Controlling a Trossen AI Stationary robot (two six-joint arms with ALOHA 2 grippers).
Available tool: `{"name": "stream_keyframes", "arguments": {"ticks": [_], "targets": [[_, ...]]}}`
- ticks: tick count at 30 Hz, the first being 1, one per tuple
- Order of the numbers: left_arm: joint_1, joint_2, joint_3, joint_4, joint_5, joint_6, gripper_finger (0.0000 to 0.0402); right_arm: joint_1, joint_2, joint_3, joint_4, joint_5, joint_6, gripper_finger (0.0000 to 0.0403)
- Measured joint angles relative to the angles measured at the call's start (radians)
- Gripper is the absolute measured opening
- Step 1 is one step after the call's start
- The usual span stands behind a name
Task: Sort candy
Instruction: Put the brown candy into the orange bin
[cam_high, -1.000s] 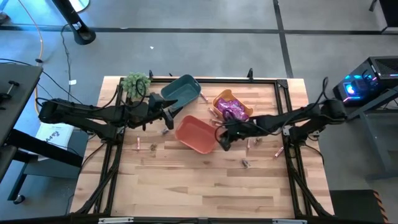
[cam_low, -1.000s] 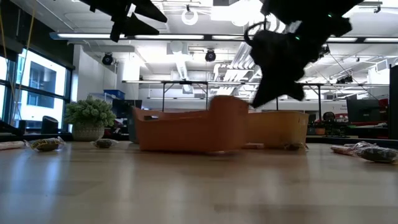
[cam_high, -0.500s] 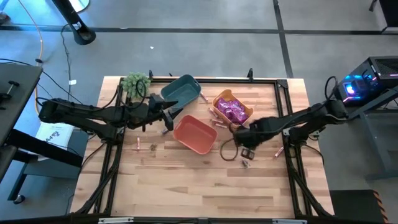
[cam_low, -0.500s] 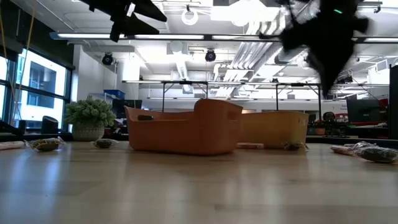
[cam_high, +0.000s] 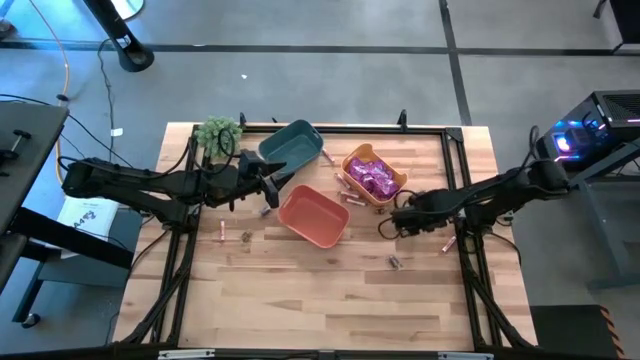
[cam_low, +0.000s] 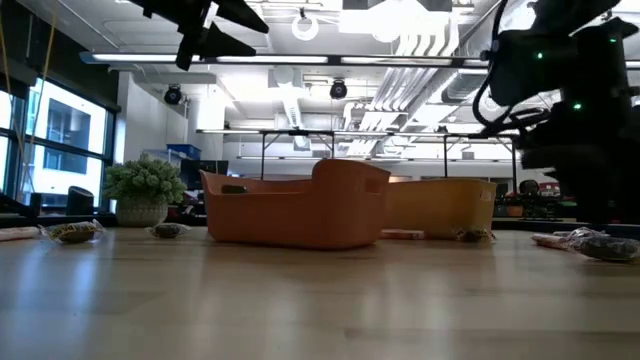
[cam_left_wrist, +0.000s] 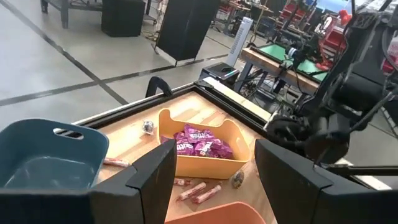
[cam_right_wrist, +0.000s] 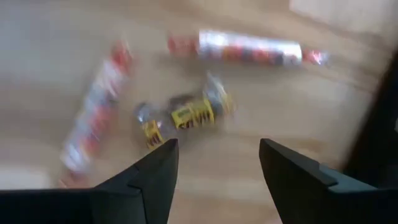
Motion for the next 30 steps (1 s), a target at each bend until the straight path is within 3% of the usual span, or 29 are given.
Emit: {"name": "stream_keyframes", "arguments": {"ticks": [7,11,21,30], "targets": [[0.000,0.000,0.000,0.001,0.017,-0.002,0.0209,-0.002,-0.091,-0.077,0.139,0.077,0.186,0.0220],[-0.001,0.000,0.000,0.001,0.032,-0.002,0.0209,0.000,-0.091,-0.114,0.145,0.063,0.168,0.0220],[-0.002,0.000,0.000,0.001,0.033,-0.002,0.0209,-0.002,-0.091,-0.129,0.239,0.070,-0.420,0.0220],[-0.002,0.000,0.000,0.001,0.033,-0.010,0.0209,-0.003,-0.089,-0.130,0.308,0.176,-0.655,0.0219]]}}
